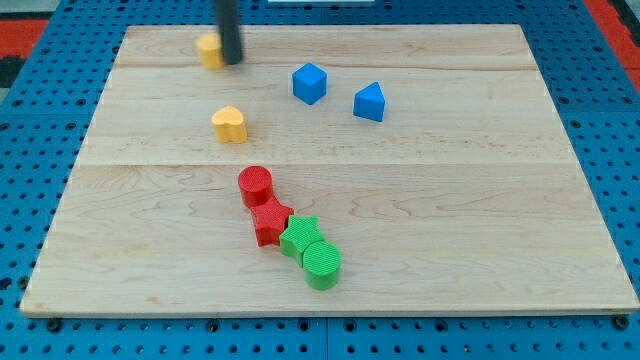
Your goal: Place the yellow heart to the bottom of the yellow hexagon
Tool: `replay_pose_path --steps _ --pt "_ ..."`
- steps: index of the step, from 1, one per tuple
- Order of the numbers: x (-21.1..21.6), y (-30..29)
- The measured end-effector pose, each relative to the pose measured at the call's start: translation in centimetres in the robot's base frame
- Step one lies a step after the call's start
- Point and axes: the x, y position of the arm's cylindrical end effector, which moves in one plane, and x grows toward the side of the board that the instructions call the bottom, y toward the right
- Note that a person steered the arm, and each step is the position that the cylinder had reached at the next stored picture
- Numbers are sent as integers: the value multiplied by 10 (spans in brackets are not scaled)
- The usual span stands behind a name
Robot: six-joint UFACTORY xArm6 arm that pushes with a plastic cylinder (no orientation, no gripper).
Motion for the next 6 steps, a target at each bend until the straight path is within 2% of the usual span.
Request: replay_pose_path --steps 1,2,3,4,6 --pt "14 21" --pt "39 99" --pt "114 125" --pt "157 105" --pt "72 -6"
